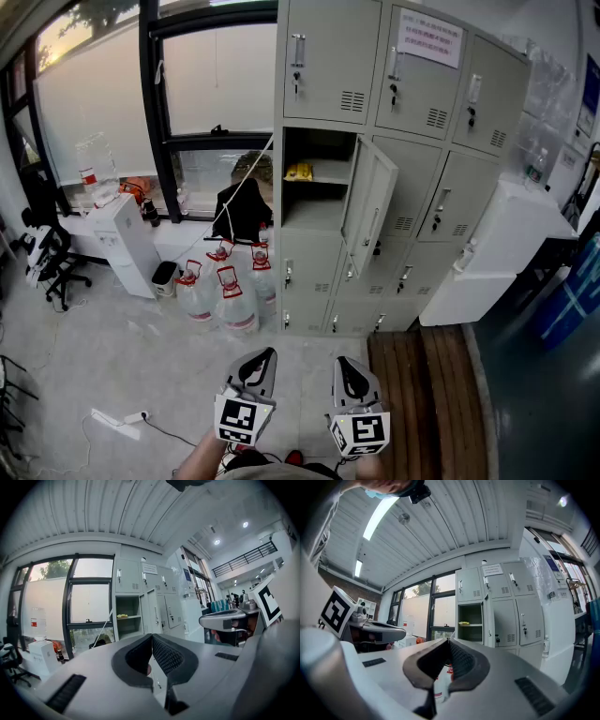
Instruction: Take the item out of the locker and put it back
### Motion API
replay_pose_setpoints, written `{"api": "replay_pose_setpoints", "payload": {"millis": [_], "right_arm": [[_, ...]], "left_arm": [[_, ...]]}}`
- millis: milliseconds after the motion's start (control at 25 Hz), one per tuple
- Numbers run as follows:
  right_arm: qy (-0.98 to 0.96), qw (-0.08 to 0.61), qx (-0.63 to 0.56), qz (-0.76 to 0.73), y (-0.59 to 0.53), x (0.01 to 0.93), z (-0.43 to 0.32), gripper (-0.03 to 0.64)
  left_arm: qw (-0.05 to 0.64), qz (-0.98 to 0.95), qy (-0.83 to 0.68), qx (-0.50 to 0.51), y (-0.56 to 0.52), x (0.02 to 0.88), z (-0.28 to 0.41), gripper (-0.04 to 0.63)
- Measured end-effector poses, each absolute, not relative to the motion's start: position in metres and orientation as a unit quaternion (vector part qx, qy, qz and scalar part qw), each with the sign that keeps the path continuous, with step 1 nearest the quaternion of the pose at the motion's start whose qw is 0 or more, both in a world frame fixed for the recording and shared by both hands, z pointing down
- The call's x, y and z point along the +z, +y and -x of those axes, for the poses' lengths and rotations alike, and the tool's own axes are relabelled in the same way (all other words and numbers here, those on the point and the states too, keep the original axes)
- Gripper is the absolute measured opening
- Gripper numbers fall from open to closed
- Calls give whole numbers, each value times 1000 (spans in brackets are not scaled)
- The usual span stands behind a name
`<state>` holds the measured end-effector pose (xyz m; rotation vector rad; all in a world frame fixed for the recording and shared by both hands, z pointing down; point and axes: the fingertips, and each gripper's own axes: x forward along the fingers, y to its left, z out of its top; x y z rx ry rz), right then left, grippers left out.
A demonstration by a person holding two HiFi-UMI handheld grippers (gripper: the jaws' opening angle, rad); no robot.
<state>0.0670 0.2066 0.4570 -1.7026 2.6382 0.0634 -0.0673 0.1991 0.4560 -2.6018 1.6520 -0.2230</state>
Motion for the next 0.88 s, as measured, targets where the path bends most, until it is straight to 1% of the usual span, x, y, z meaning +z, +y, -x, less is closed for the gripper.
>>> {"api": "replay_pose_setpoints", "payload": {"millis": [160, 560, 880], "right_arm": [[835, 6, 9, 550, 205, 458, -73, 18], [839, -14, -3, 544, 198, 475, -76, 18], [841, -13, -6, 541, 160, 483, -83, 18]], "left_arm": [[24, 842, 534, -75, 197, 458, 66, 23], [8, 837, 540, -87, 190, 474, 64, 23], [6, 835, 543, -88, 151, 481, 59, 23]]}}
